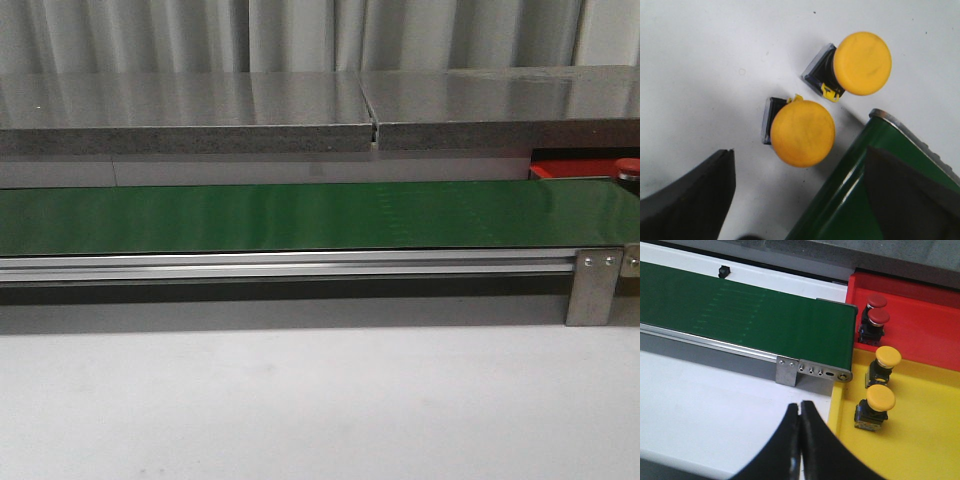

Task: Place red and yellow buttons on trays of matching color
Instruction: 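Move the left gripper back over the yellow buttons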

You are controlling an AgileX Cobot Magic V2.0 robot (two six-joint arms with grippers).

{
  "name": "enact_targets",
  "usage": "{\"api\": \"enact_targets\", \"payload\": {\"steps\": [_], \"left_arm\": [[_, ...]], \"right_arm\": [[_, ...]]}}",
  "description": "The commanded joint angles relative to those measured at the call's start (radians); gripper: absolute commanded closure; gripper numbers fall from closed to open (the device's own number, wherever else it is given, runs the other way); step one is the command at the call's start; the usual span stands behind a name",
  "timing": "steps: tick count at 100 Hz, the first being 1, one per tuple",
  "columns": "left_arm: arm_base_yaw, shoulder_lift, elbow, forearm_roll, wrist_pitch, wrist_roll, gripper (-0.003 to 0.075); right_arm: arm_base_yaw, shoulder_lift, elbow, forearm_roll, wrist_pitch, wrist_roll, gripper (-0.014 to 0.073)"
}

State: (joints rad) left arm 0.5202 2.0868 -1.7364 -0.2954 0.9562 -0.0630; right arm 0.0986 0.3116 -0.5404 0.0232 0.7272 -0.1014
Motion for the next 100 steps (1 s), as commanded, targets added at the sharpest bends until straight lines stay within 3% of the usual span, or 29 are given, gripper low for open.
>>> {"api": "enact_targets", "payload": {"steps": [1,29,62,100], "left_arm": [[-0.004,-0.031,-0.056,-0.028,-0.027,-0.011,0.0207],[-0.004,0.004,-0.058,-0.028,-0.050,-0.011,0.0227],[-0.004,0.004,-0.058,-0.028,-0.055,-0.011,0.0550],[-0.004,-0.093,-0.056,0.033,-0.037,-0.002,0.0564]], "right_arm": [[0.000,0.007,-0.021,-0.001,-0.066,-0.012,0.0715],[0.000,0.007,-0.021,-0.001,-0.066,-0.012,0.0715],[0.000,0.007,-0.021,-0.001,-0.066,-0.012,0.0715],[0.000,0.007,-0.021,-0.001,-0.066,-0.012,0.0715]]}}
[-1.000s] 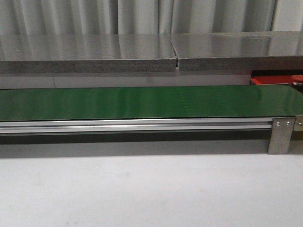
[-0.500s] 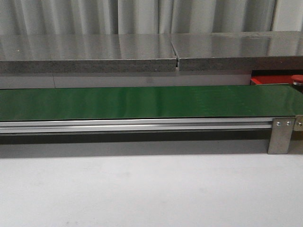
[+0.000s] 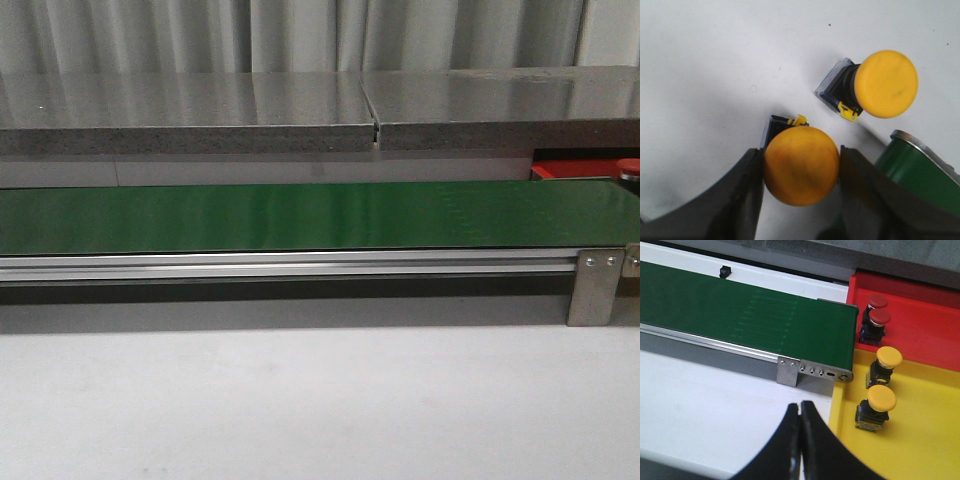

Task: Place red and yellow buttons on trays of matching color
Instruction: 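Move the left gripper back over the yellow buttons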

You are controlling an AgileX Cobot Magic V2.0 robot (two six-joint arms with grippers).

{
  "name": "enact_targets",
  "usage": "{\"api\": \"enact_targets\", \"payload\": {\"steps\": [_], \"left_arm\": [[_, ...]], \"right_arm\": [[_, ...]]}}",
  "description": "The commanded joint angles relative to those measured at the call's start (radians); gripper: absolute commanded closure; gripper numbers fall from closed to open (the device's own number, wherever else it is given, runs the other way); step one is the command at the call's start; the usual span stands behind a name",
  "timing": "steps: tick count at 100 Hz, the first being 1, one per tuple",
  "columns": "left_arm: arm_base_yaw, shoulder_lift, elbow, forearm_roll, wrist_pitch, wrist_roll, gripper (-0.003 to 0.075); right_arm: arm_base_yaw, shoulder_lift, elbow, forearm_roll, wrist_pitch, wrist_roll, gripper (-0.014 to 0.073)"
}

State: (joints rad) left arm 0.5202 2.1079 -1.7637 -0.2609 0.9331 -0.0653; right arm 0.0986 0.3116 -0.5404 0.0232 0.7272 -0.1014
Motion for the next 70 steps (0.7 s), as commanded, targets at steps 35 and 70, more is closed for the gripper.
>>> {"api": "enact_targets", "payload": {"steps": [35,70], "left_arm": [[-0.007,-0.308,0.083,-0.002,0.000,0.040,0.0564],[-0.074,-0.428,0.287,-0.033,-0.059,0.082,0.0564]], "right_arm": [[0.000,0.007,-0.021,-0.001,-0.066,-0.012,0.0715],[0.000,0.007,-0.021,-0.001,-0.066,-0.012,0.0715]]}}
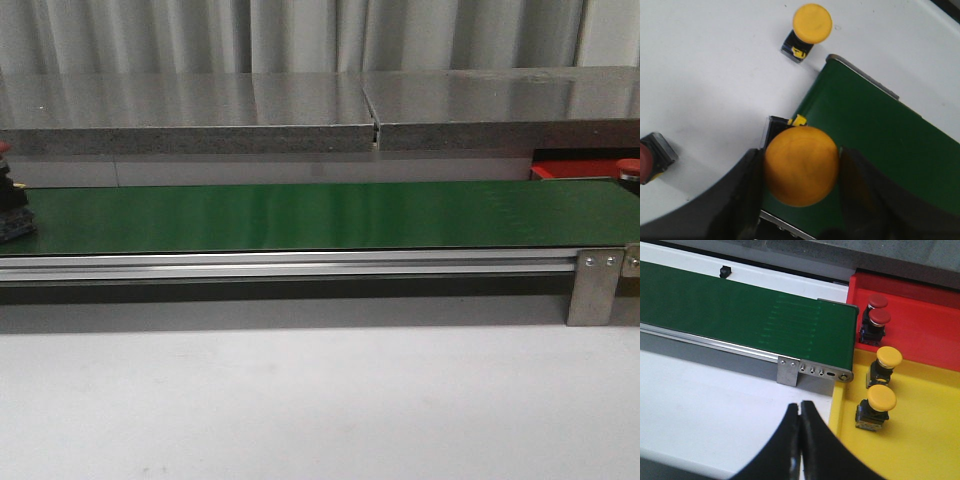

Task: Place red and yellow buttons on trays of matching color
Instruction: 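Move the left gripper back over the yellow buttons, then grasp a yellow button with the left gripper and set it on the belt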

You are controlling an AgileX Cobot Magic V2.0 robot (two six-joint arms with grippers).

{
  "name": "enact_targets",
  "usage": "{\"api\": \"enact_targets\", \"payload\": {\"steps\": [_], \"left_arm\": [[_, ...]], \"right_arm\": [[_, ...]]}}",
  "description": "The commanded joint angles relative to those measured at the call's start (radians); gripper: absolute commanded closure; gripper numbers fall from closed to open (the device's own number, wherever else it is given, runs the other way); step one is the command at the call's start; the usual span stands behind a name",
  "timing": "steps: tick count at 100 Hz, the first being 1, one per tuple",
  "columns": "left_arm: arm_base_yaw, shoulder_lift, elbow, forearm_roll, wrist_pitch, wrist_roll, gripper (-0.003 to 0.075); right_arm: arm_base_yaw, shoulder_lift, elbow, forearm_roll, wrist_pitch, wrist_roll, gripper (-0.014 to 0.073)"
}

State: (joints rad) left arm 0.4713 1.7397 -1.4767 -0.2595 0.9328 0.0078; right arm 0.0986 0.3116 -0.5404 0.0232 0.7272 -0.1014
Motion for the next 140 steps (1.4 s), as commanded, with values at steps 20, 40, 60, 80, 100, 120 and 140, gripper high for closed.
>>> {"api": "enact_targets", "payload": {"steps": [20,40,60,80,100,120,140], "left_arm": [[-0.078,-0.055,0.010,-0.036,-0.073,0.010,0.0564],[-0.104,-0.022,0.010,-0.039,-0.082,0.010,0.0564],[-0.104,-0.013,0.010,-0.037,-0.072,0.018,0.0505],[-0.104,-0.013,0.010,-0.037,-0.072,0.032,0.0202],[-0.110,-0.059,0.010,-0.039,-0.091,0.074,0.0210],[-0.156,-0.156,0.010,-0.037,-0.106,0.162,0.0424],[-0.259,-0.243,0.040,-0.003,-0.131,0.214,0.0740]], "right_arm": [[0.000,0.007,-0.021,-0.001,-0.066,-0.012,0.0715],[0.000,0.007,-0.021,-0.001,-0.066,-0.012,0.0715],[0.000,0.007,-0.021,-0.001,-0.066,-0.012,0.0715],[0.000,0.007,-0.021,-0.001,-0.066,-0.012,0.0715],[0.000,0.007,-0.021,-0.001,-0.066,-0.012,0.0715],[0.000,0.007,-0.021,-0.001,-0.066,-0.012,0.0715],[0.000,0.007,-0.021,-0.001,-0.066,-0.012,0.0715]]}}
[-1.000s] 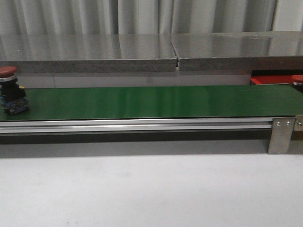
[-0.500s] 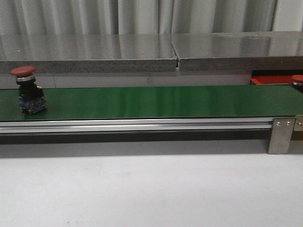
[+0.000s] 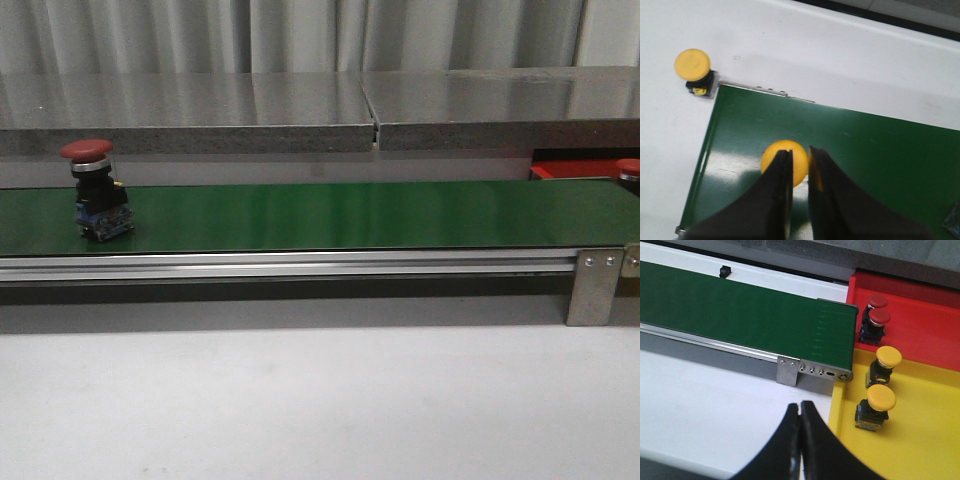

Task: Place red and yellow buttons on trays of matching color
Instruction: 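Grasp a yellow button with the left gripper and set it on the belt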

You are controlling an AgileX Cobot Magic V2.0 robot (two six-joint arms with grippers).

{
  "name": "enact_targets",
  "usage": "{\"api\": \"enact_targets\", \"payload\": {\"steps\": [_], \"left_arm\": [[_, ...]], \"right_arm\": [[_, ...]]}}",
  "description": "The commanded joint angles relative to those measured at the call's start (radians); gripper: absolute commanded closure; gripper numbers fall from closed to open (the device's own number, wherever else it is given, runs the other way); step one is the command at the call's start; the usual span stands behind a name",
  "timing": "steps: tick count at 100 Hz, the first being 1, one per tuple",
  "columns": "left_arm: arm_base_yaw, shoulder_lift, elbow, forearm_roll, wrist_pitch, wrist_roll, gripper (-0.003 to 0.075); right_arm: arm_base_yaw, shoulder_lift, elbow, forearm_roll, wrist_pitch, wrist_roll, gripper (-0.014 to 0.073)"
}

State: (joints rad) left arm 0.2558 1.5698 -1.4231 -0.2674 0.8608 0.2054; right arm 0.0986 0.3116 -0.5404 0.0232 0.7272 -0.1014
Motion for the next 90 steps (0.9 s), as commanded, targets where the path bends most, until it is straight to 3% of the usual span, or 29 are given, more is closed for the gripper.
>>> {"api": "enact_targets", "payload": {"steps": [1,29,43,90], "left_arm": [[-0.053,-0.079,-0.010,0.018,-0.063,0.016,0.0740],[-0.281,-0.208,0.109,0.193,-0.159,-0.018,0.0740],[-0.359,-0.282,0.186,0.148,-0.201,-0.018,0.0740],[-0.395,-0.682,0.517,0.040,-0.277,-0.018,0.0739]], "right_arm": [[0.000,0.007,-0.021,-0.001,-0.066,-0.012,0.0715],[0.000,0.007,-0.021,-0.001,-0.066,-0.012,0.0715],[0.000,0.007,-0.021,-0.001,-0.066,-0.012,0.0715],[0.000,0.007,-0.021,-0.001,-0.081,-0.012,0.0715]]}}
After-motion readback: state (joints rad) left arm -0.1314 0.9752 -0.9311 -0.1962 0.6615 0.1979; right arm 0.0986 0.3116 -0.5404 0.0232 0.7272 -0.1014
